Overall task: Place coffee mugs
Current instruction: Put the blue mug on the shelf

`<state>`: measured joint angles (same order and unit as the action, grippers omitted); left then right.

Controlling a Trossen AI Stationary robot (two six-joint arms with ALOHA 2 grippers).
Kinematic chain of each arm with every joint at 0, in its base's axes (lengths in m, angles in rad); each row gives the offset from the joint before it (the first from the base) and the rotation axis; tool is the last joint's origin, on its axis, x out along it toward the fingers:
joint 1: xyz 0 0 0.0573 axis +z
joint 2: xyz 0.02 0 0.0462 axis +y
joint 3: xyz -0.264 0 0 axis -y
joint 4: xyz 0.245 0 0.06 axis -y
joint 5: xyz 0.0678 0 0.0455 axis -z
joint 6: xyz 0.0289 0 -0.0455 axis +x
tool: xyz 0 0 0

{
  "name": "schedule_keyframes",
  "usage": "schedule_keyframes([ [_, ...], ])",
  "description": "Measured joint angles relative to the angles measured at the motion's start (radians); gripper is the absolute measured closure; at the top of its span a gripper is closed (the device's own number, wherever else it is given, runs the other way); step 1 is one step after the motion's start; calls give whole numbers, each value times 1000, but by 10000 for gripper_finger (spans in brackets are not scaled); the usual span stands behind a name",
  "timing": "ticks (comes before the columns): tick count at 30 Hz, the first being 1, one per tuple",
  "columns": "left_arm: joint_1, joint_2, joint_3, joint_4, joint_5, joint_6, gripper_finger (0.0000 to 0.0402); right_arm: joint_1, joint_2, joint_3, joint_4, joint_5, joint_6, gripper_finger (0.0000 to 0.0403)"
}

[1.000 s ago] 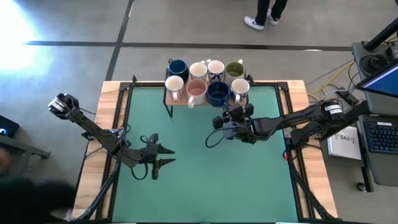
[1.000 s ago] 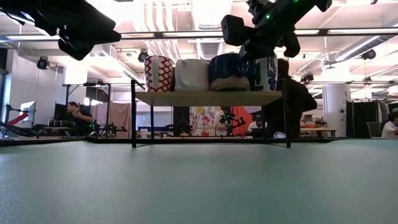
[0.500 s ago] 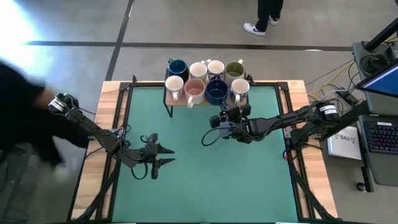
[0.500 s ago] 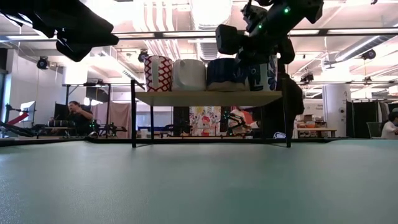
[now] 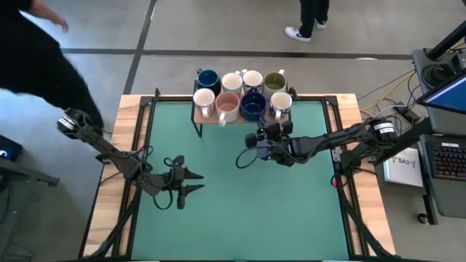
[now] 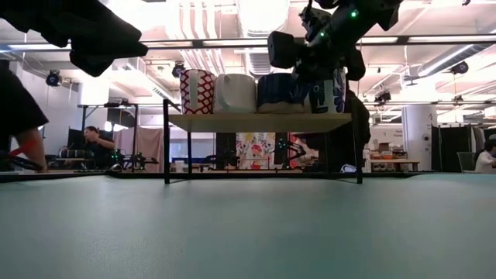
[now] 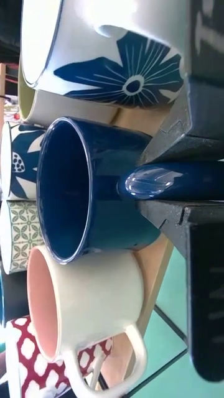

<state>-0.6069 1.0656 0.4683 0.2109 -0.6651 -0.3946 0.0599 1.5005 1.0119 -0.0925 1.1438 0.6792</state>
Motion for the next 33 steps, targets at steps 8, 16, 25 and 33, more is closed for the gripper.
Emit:
schedule_keyframes([
  [8,0,-10,0,-17,-4,-1,278,-18,1,0,27,-8,-37,351],
  [16,0,-17,0,-28,-5,-11,278,-13,1,0,28,-14,-39,346],
  [25,0,-21,0,-28,-7,-21,278,-12,-4,0,27,-42,-90,291],
  [33,0,-21,0,-27,-8,-38,278,-12,-27,14,25,-141,-102,238],
])
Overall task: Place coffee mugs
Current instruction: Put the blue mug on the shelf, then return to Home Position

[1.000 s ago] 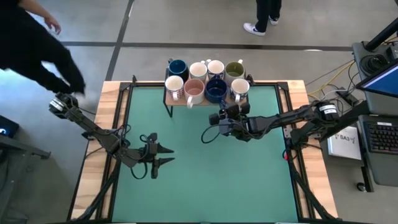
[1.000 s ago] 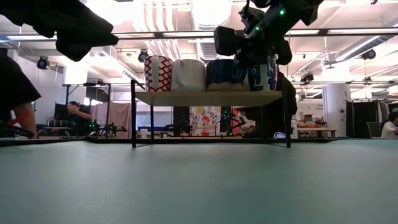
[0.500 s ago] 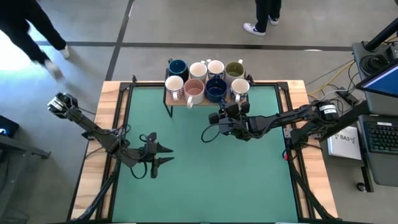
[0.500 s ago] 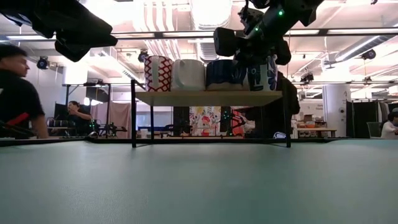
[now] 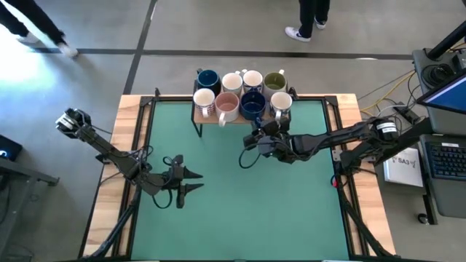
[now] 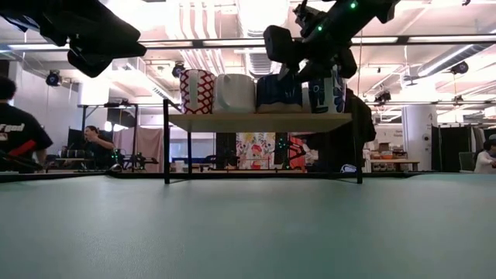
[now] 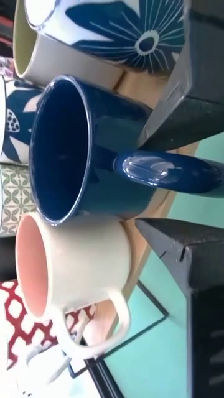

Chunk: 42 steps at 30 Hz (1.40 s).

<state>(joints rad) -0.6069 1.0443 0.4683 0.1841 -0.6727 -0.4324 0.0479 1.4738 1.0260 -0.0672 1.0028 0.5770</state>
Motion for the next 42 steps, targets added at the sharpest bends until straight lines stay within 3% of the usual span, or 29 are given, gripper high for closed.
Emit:
schedule_keyframes([
  [8,0,0,0,1,0,-8,278,0,-22,0,-29,-49,4,203],
  [16,0,0,0,3,0,-15,278,0,-58,0,-83,-168,67,199],
  [25,0,0,0,12,0,-29,278,-3,-124,0,-147,-442,-41,199],
  [31,0,-2,0,33,-27,-29,278,-3,-213,-1,-280,-423,5,199],
  [42,6,-2,1,58,-71,-14,278,-32,-214,-64,-235,-424,26,200],
])
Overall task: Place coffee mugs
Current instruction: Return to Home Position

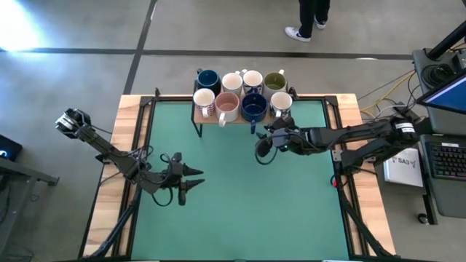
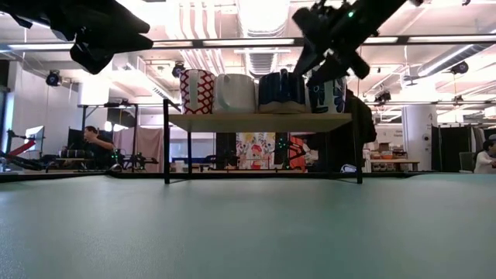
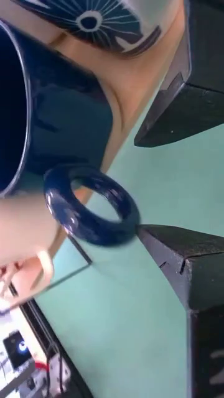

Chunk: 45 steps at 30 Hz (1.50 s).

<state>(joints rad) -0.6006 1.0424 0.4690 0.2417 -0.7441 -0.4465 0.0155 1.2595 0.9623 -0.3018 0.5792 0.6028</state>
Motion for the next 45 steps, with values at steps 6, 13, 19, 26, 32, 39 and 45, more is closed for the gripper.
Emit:
schedule_keyframes([
  [6,0,0,0,3,-6,0,278,-34,45,-7,63,23,-20,200],
  [13,0,0,0,-4,-7,6,278,-43,83,-4,147,23,-32,200],
  [19,0,0,0,-4,-6,10,278,-70,87,-3,191,23,-39,200],
  [26,0,0,0,-4,-6,11,278,-79,86,-3,179,23,-39,200],
  [32,0,0,0,-4,-6,10,278,-62,82,-3,173,14,-26,200],
  [39,0,-1,0,-4,-6,-2,278,-26,69,-3,127,13,-14,200],
  [45,0,-46,0,-30,-6,-7,278,-20,43,-3,53,-158,-53,200],
])
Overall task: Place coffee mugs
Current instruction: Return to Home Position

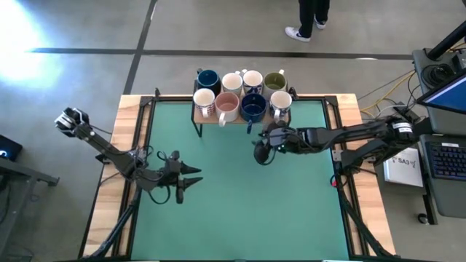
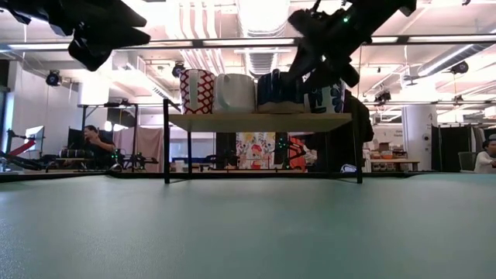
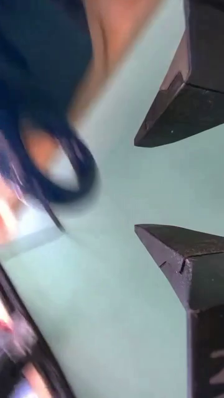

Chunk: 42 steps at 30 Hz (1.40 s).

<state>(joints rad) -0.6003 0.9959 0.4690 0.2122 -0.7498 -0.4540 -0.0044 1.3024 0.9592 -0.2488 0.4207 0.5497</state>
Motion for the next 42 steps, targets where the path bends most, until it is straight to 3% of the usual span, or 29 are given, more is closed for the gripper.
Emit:
schedule_keyframes([
  [4,0,-75,0,-76,0,0,278,0,-24,0,-33,-234,-87,200],
  [7,0,-134,0,-138,0,-1,278,0,-47,0,-78,-309,-124,200],
  [17,0,-287,0,-268,-20,19,278,-2,-215,-87,-153,-307,-200,200],
  [27,0,-329,0,-274,-156,138,278,-2,-395,-325,67,-290,-202,200],
  [42,0,-334,0,-276,-205,139,278,-3,-635,-613,285,-279,-203,200],
])
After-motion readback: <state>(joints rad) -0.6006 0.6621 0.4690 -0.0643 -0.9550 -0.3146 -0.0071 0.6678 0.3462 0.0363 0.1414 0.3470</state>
